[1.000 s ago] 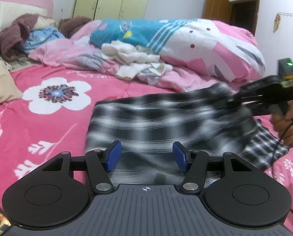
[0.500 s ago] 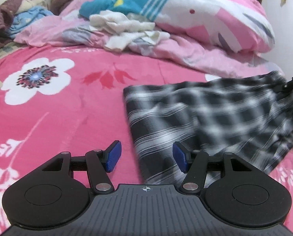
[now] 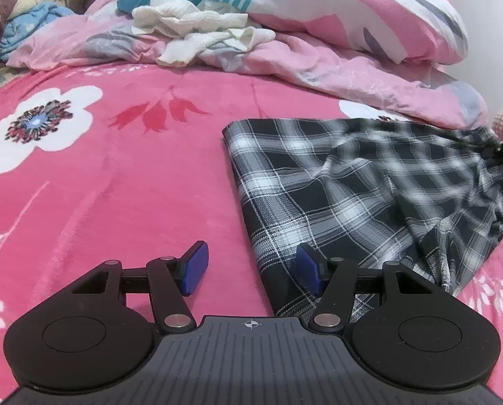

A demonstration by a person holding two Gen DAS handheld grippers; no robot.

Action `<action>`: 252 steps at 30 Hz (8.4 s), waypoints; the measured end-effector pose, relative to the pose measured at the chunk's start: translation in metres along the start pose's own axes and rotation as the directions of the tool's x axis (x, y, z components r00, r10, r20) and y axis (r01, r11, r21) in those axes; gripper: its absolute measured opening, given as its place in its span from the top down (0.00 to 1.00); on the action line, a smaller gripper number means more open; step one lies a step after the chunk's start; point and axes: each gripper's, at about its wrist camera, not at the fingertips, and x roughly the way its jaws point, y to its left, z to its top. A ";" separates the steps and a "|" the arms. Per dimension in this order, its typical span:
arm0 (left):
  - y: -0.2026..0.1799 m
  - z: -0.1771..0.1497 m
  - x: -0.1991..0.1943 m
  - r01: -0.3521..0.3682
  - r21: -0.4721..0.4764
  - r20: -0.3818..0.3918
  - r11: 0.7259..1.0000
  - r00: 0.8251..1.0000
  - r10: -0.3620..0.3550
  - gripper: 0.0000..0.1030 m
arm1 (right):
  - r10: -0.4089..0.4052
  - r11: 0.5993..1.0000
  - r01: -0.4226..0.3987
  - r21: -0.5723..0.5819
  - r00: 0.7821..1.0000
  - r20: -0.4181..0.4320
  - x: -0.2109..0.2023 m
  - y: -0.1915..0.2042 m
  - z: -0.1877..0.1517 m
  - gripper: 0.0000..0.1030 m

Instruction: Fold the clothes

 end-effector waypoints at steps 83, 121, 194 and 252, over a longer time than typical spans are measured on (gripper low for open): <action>0.070 -0.040 -0.021 0.511 -0.357 0.139 0.782 0.857 -0.497 0.96 | -0.185 0.823 0.066 -0.564 0.970 -0.156 0.199 0.432 -0.071 0.89; 0.085 -0.029 -0.090 0.415 -0.292 0.208 0.862 0.907 -0.366 0.61 | 0.081 0.934 -0.042 -0.356 0.992 0.095 -0.085 0.298 -0.116 0.59; 0.089 -0.054 -0.039 0.165 -0.204 0.131 0.965 0.981 -0.140 0.60 | -0.028 0.879 0.007 -0.476 0.999 -0.036 0.148 0.357 -0.097 0.77; 0.121 -0.063 -0.040 0.276 -0.415 0.223 0.867 0.955 -0.197 0.59 | 0.157 0.513 -0.124 -0.849 0.986 -0.049 0.029 0.352 -0.252 1.00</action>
